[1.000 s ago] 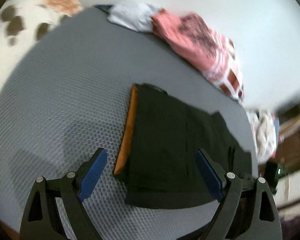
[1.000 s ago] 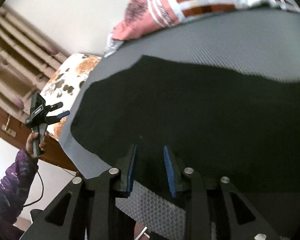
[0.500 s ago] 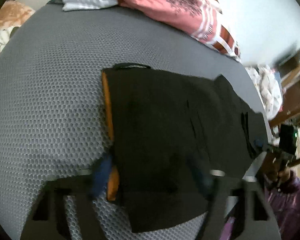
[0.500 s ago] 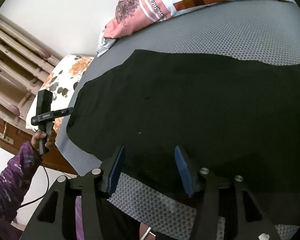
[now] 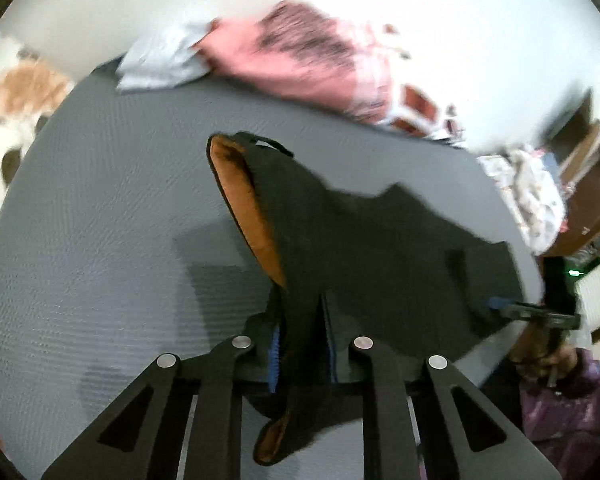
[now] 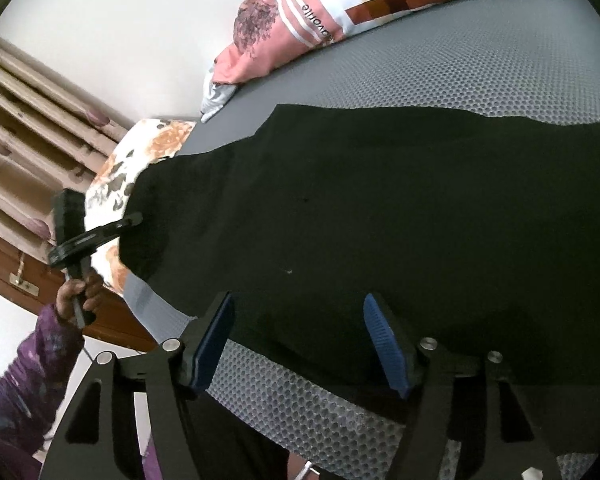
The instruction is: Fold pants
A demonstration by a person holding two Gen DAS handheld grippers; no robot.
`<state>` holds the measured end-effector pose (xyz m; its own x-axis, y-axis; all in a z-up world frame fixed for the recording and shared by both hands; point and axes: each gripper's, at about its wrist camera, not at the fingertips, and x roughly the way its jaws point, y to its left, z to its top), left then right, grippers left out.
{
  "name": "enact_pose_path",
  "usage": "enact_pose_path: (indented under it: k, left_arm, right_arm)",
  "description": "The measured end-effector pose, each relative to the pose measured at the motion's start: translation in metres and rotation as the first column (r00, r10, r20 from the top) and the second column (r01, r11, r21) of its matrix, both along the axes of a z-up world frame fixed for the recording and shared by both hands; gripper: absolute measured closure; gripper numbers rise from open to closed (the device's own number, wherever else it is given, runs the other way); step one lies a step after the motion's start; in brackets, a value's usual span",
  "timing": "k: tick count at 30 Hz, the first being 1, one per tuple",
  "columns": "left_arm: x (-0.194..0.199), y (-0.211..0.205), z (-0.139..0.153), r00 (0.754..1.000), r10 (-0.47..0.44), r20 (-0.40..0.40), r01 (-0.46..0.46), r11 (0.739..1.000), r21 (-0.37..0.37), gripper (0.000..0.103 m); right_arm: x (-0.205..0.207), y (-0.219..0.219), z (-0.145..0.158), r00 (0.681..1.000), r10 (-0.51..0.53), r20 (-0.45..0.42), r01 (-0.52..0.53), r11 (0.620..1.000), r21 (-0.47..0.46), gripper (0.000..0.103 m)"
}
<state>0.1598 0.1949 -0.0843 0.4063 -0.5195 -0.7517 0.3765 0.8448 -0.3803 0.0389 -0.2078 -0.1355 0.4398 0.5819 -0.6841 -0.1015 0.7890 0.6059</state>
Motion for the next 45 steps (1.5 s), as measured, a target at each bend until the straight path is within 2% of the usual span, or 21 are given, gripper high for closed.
enact_pose_path:
  k: [3, 4, 6, 8, 11, 13, 14, 15, 16, 17, 19, 20, 22, 26, 29, 33, 36, 37, 40, 43, 45]
  left_arm:
    - [-0.02, -0.046, 0.036, 0.997, -0.069, 0.041, 0.072, 0.996, -0.056, 0.087]
    - [-0.027, -0.066, 0.05, 0.994, -0.092, 0.055, 0.098, 0.988, -0.122, 0.087]
    - [-0.033, -0.108, 0.068, 0.987, -0.144, 0.072, 0.157, 0.962, -0.223, 0.09]
    - [-0.036, -0.169, 0.081, 0.966, -0.237, 0.106, 0.259, 0.916, -0.307, 0.101]
    - [-0.029, -0.25, 0.075, 0.934, -0.339, 0.11, 0.356, 0.863, -0.359, 0.101]
    - [-0.02, -0.29, 0.064, 0.919, -0.385, 0.087, 0.386, 0.834, -0.394, 0.101]
    - [-0.017, -0.297, 0.062, 0.914, -0.398, 0.084, 0.395, 0.82, -0.413, 0.1]
    - [-0.014, -0.299, 0.062, 0.917, -0.386, 0.097, 0.388, 0.815, -0.43, 0.098]
    - [-0.012, -0.298, 0.063, 0.927, -0.359, 0.108, 0.369, 0.823, -0.432, 0.098]
    - [-0.011, -0.293, 0.064, 0.939, -0.324, 0.112, 0.34, 0.839, -0.424, 0.092]
    - [-0.006, -0.273, 0.065, 0.964, -0.247, 0.101, 0.266, 0.88, -0.394, 0.072]
    - [-0.007, -0.262, 0.062, 0.974, -0.208, 0.092, 0.227, 0.893, -0.389, 0.052]
    - [-0.011, -0.234, 0.05, 0.989, -0.128, 0.077, 0.147, 0.917, -0.371, 0.041]
    - [-0.02, -0.183, 0.001, 1.0, -0.001, 0.014, 0.004, 0.958, -0.285, 0.041]
    - [-0.026, -0.158, -0.033, 0.998, 0.052, -0.042, -0.061, 0.966, -0.252, 0.041]
    - [-0.023, -0.15, -0.051, 0.994, 0.064, -0.089, -0.084, 0.967, -0.242, 0.041]
    - [-0.02, -0.148, -0.06, 0.991, 0.075, -0.107, -0.099, 0.965, -0.241, 0.041]
    - [-0.02, -0.148, -0.062, 0.991, 0.076, -0.11, -0.102, 0.963, -0.248, 0.041]
    - [-0.021, -0.147, -0.064, 0.991, 0.082, -0.109, -0.106, 0.967, -0.233, 0.039]
    - [-0.024, -0.14, -0.069, 0.988, 0.094, -0.124, -0.122, 0.963, -0.241, 0.038]
    - [-0.025, -0.136, -0.073, 0.984, 0.104, -0.145, -0.137, 0.962, -0.238, 0.033]
  right_arm:
    - [0.0, -0.008, 0.002, 1.0, -0.022, 0.01, 0.022, 0.999, 0.046, 0.037]
    - [-0.002, -0.012, 0.004, 0.999, -0.032, 0.017, 0.03, 0.997, 0.076, 0.036]
    - [-0.006, -0.022, 0.008, 0.998, -0.045, 0.038, 0.038, 0.986, 0.164, 0.036]
    - [-0.011, -0.033, 0.012, 0.997, -0.057, 0.06, 0.04, 0.966, 0.254, 0.036]
    - [-0.014, -0.056, 0.009, 0.995, -0.092, 0.038, 0.067, 0.902, 0.426, 0.031]
    - [-0.015, -0.072, 0.002, 0.992, -0.125, 0.01, 0.101, 0.844, 0.526, 0.021]
    - [-0.014, -0.079, -0.005, 0.992, -0.129, -0.009, 0.112, 0.813, 0.571, 0.02]
    - [-0.012, -0.085, -0.01, 0.99, -0.138, -0.034, 0.132, 0.801, 0.584, 0.02]
    - [-0.01, -0.089, -0.015, 0.988, -0.145, -0.052, 0.147, 0.793, 0.592, 0.021]
    - [-0.01, -0.092, -0.019, 0.987, -0.146, -0.061, 0.153, 0.783, 0.602, 0.022]
    - [-0.007, -0.095, -0.019, 0.987, -0.15, -0.056, 0.154, 0.79, 0.593, 0.022]
    - [-0.007, -0.095, -0.016, 0.987, -0.152, -0.042, 0.148, 0.801, 0.58, 0.022]
    - [0.001, -0.094, -0.006, 0.988, -0.154, -0.007, 0.135, 0.841, 0.524, 0.02]
    - [0.023, -0.084, 0.0, 0.994, -0.106, 0.016, 0.09, 0.902, 0.422, 0.02]
    - [0.039, -0.072, -0.004, 0.995, -0.096, 0.022, 0.084, 0.946, 0.314, 0.023]
    - [0.061, -0.063, -0.003, 0.991, -0.125, 0.044, 0.11, 0.961, 0.255, 0.024]
    - [0.072, -0.052, -0.009, 0.994, -0.11, -0.004, 0.109, 0.969, 0.22, 0.023]
    - [0.071, -0.047, -0.008, 0.996, -0.089, -0.002, 0.087, 0.968, 0.235, 0.024]
    - [0.06, -0.032, -0.006, 1.0, -0.018, -0.025, 0.027, 0.913, 0.408, 0.024]
    - [0.051, -0.018, 0.004, 0.998, 0.044, 0.039, -0.055, 0.942, 0.33, 0.024]
    - [0.051, -0.018, -0.003, 0.999, 0.043, 0.011, -0.045, 0.969, 0.245, 0.027]
